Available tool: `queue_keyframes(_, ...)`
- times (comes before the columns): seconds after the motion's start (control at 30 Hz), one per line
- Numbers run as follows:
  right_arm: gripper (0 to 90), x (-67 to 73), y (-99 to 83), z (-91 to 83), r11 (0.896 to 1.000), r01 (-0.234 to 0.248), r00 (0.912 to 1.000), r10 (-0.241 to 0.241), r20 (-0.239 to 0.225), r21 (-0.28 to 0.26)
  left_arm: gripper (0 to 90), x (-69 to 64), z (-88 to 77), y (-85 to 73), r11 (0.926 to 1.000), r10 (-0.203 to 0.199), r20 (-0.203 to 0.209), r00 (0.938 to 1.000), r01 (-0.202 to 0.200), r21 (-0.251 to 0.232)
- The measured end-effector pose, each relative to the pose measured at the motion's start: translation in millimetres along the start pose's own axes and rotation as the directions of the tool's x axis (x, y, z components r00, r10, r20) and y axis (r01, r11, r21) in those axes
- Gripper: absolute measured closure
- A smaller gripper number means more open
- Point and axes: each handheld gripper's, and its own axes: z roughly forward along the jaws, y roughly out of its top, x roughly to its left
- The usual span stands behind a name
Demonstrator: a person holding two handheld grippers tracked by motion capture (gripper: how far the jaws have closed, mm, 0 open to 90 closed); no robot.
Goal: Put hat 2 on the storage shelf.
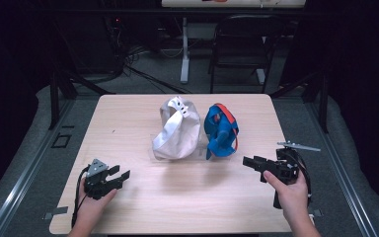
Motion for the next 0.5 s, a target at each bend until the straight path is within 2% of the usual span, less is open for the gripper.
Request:
queue_keyframes(0.03,48.0,-2.3,-4.2,1.2,1.0,-0.008,1.0,0.008,0.0,0.007,49.1,-0.1,0.3,-0.1,1.0,0.0,-0.001,1.0,0.0,-0.006)
queue_keyframes(0.17,48.3,-9.0,-22.6,7.3,1.0,0.016,0.9998,-0.016,0.015,-0.012,49.1,-0.2,0.5,-0.2,1.0,0.0,-0.002,1.0,0.0,-0.007)
queue_keyframes(0.33,46.3,-15.4,-40.4,16.8,0.999,0.032,0.9994,-0.032,0.009,-0.025,49.1,-0.4,0.8,-0.4,1.0,0.001,-0.001,1.0,-0.001,-0.006)
queue_keyframes(0.5,45.8,-18.9,-52.5,22.8,0.998,0.046,0.9989,-0.046,0.01,-0.053,49.1,0.0,0.9,-0.6,1.0,0.0,0.002,1.0,0.0,-0.002)
